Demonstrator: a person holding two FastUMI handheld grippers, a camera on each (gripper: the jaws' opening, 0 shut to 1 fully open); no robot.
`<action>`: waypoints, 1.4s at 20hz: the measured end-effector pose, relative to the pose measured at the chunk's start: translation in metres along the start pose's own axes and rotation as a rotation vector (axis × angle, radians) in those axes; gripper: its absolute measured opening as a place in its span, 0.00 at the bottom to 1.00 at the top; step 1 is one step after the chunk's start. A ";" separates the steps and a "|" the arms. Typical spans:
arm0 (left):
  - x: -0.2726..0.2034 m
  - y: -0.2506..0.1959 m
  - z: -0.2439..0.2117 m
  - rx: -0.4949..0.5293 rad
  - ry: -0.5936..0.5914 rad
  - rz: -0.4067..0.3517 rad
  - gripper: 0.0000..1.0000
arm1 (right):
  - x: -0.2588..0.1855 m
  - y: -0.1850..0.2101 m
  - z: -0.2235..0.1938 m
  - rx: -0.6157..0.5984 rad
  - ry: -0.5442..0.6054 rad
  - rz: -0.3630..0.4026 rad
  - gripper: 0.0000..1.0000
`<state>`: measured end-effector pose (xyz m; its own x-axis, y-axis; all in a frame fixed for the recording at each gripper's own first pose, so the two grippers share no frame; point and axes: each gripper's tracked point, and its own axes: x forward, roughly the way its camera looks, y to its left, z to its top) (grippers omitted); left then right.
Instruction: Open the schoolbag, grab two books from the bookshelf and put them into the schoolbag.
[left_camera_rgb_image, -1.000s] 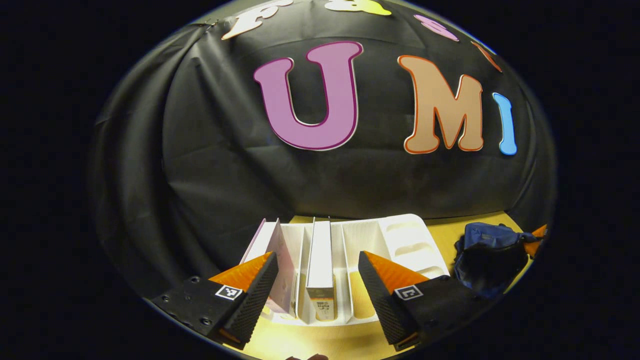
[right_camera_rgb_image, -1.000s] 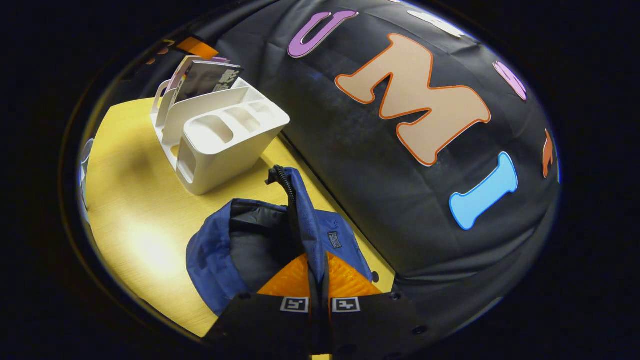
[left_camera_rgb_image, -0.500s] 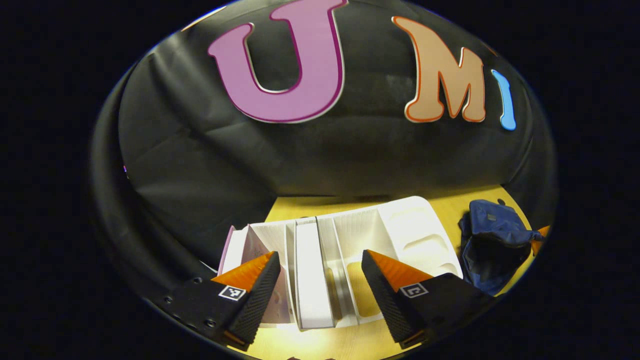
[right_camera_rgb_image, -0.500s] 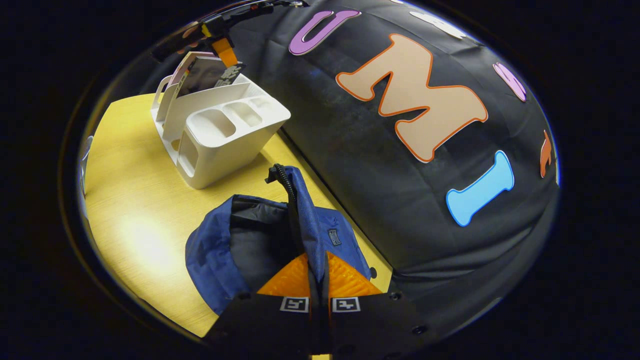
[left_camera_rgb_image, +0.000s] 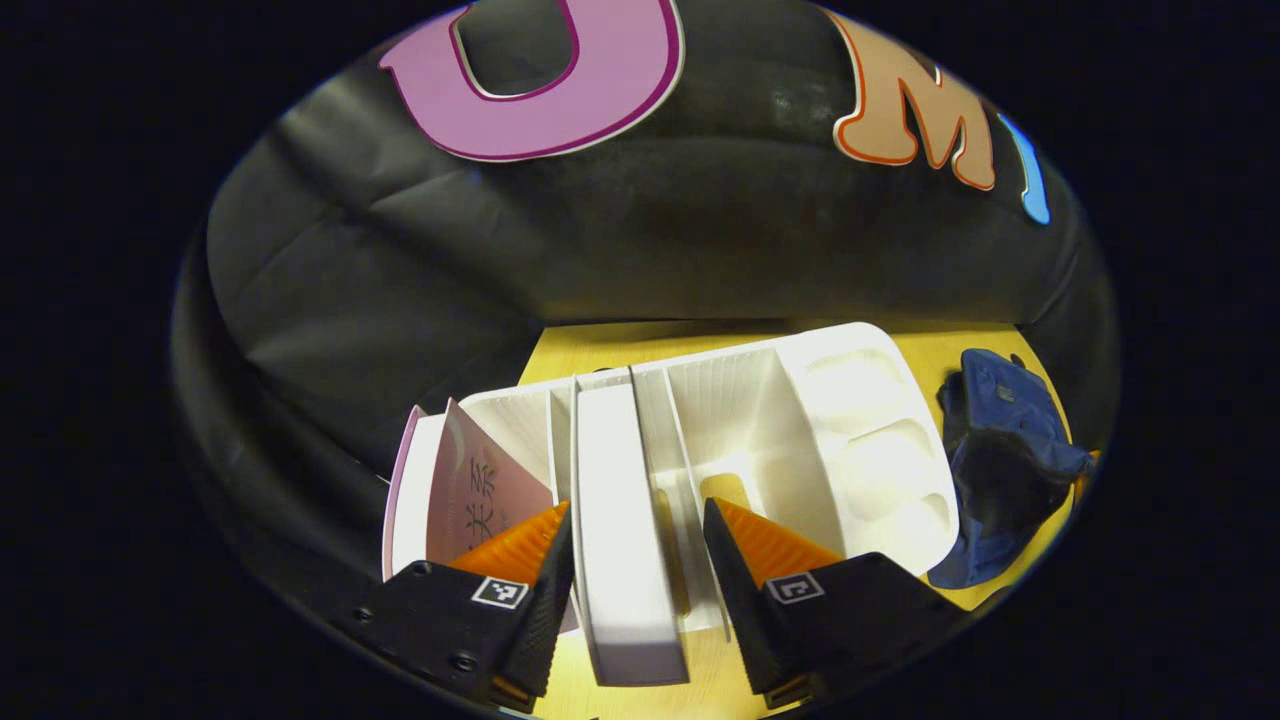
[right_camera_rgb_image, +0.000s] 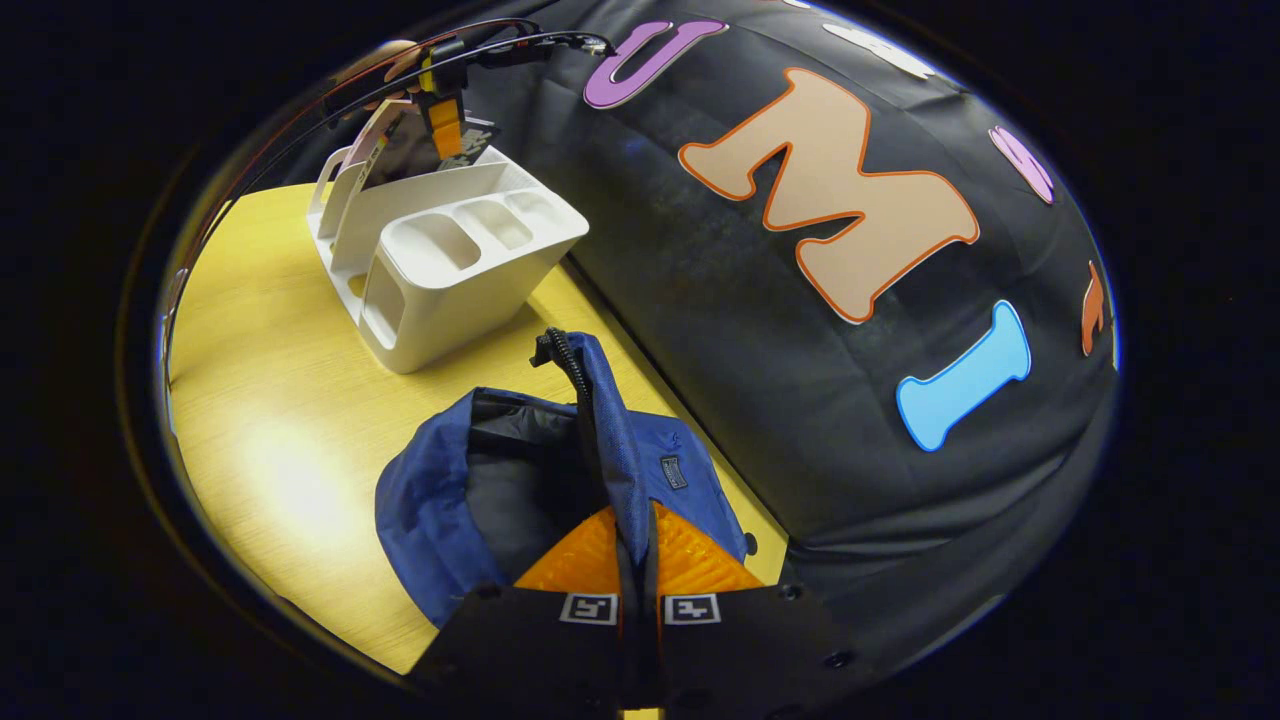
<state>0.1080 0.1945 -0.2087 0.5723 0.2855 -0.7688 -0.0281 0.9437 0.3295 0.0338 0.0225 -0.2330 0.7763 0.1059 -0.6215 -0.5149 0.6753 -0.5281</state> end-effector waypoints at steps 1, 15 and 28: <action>0.002 0.003 -0.002 -0.003 0.009 0.007 0.64 | 0.002 0.001 0.000 0.001 -0.001 0.001 0.04; -0.027 0.003 -0.014 -0.092 0.012 0.001 0.33 | 0.002 0.005 -0.002 0.012 -0.014 0.011 0.03; -0.113 0.012 -0.067 -0.278 0.012 -0.054 0.33 | 0.007 0.013 -0.002 0.014 -0.031 0.041 0.03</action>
<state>-0.0123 0.1851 -0.1545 0.5691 0.2337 -0.7884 -0.2224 0.9668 0.1261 0.0319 0.0304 -0.2450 0.7655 0.1562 -0.6242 -0.5418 0.6798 -0.4943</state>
